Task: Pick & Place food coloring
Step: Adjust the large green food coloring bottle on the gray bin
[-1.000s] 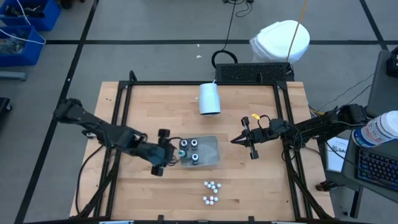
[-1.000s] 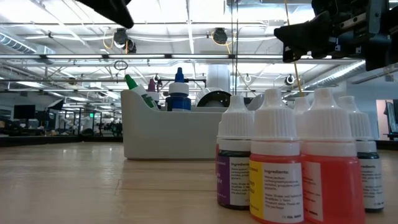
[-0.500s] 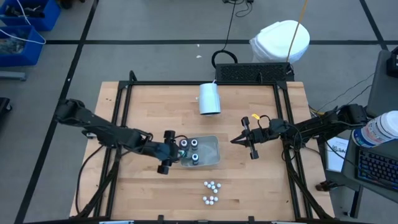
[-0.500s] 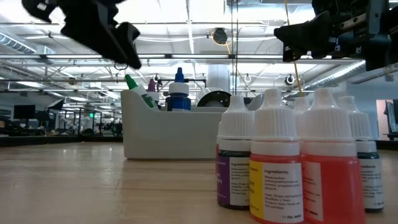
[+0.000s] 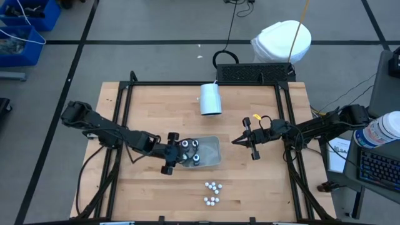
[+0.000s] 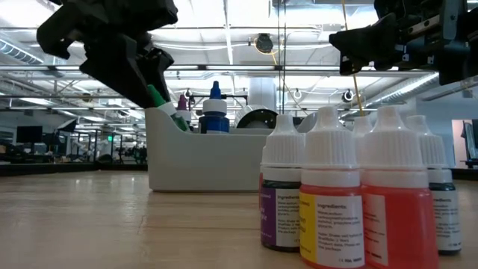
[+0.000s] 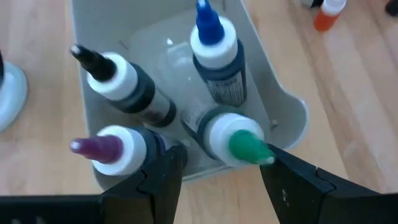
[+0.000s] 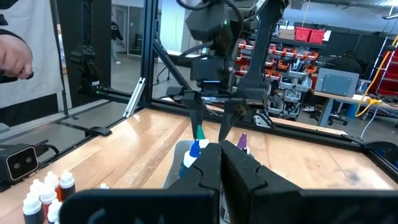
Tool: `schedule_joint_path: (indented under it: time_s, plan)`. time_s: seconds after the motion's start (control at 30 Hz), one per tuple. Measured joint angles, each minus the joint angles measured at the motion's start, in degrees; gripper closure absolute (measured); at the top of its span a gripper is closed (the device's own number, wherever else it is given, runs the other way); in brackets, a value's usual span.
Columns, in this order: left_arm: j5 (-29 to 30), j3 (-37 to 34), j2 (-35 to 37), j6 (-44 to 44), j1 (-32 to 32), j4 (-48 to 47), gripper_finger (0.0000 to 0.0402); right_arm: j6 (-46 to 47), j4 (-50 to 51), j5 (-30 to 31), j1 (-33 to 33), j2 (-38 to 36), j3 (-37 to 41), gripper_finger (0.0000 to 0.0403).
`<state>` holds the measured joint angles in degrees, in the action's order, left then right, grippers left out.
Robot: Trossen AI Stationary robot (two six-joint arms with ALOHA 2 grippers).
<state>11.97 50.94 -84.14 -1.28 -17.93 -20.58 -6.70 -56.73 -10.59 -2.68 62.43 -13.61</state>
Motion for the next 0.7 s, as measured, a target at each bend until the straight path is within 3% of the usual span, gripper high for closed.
schedule_joint_path:
  time_s: [0.7]
  plan:
    - [0.0,0.1,-3.3,-0.3,0.8,3.5,0.0188,0.0,0.0,0.0,0.0,0.0,0.0,0.0403]
